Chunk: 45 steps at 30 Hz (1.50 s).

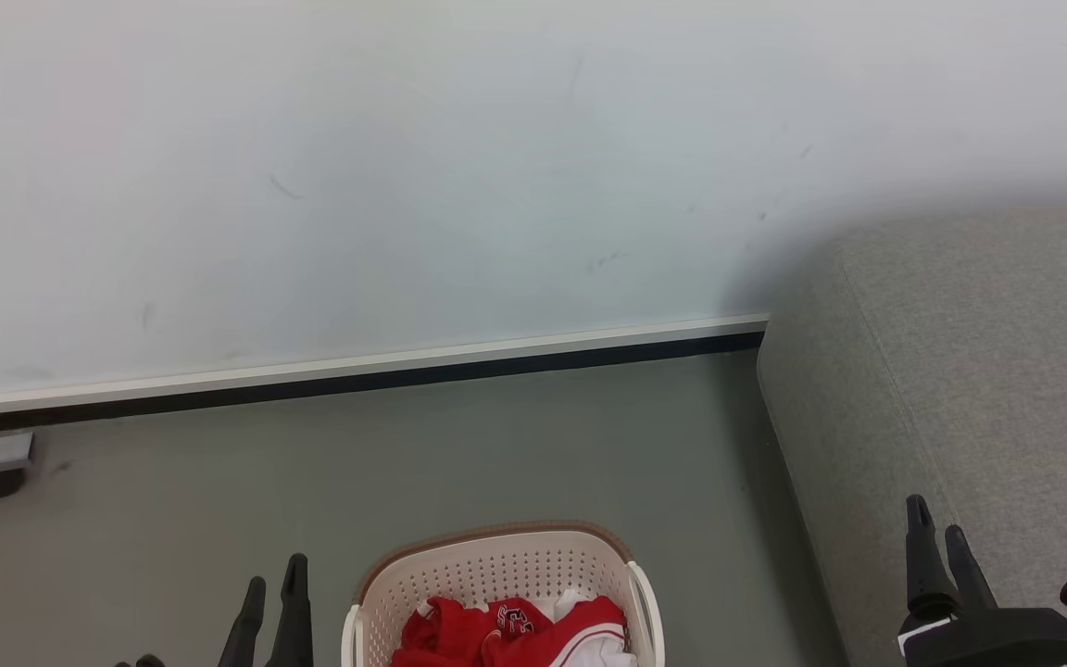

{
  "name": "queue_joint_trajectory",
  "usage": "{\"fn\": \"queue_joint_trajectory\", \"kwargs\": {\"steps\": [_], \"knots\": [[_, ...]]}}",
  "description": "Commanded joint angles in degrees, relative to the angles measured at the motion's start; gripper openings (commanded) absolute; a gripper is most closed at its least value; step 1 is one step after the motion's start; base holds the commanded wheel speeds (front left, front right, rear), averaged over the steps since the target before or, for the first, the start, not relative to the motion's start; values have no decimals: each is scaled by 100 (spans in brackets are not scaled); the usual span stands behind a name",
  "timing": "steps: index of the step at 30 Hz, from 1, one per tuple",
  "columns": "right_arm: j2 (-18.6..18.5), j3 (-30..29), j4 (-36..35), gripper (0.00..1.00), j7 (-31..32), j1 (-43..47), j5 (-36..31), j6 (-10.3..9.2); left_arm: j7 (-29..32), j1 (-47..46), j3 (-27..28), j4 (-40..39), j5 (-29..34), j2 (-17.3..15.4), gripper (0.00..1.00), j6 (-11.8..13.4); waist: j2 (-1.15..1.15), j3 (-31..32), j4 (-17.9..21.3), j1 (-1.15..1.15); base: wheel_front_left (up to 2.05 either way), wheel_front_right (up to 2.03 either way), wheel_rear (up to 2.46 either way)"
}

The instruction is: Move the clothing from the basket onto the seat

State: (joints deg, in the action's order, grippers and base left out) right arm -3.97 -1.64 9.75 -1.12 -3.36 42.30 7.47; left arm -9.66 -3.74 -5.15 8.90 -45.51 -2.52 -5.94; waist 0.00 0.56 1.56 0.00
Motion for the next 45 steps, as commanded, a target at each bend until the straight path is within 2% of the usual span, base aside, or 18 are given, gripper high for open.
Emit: {"fn": "queue_joint_trajectory", "kwargs": {"steps": [1, 8, 23, 45], "knots": [[-56, 50, -134, 100, -71, 10, -191, 2, -45, 32, 28, -90, 227, -24, 100, 26, 0, 8, 3, 0, 0, 0, 0], [-20, 157, -263, 100, -239, 109, -717, 2, -112, 127, 46, -223, 763, -27, 100, 86, 0, 23, 22, 0, 0, 0, 0], [49, 434, -563, 100, -588, 250, -1760, 3, -242, 347, 88, -552, 1990, -34, 100, 53, 0, 37, 82, 0, 0, 0, 0], [-126, 1194, -811, 100, -985, 370, -2753, 3, -389, 571, 147, -990, 3238, -67, 100, 146, 0, 73, 121, 0, 0, 0, 0]]}}
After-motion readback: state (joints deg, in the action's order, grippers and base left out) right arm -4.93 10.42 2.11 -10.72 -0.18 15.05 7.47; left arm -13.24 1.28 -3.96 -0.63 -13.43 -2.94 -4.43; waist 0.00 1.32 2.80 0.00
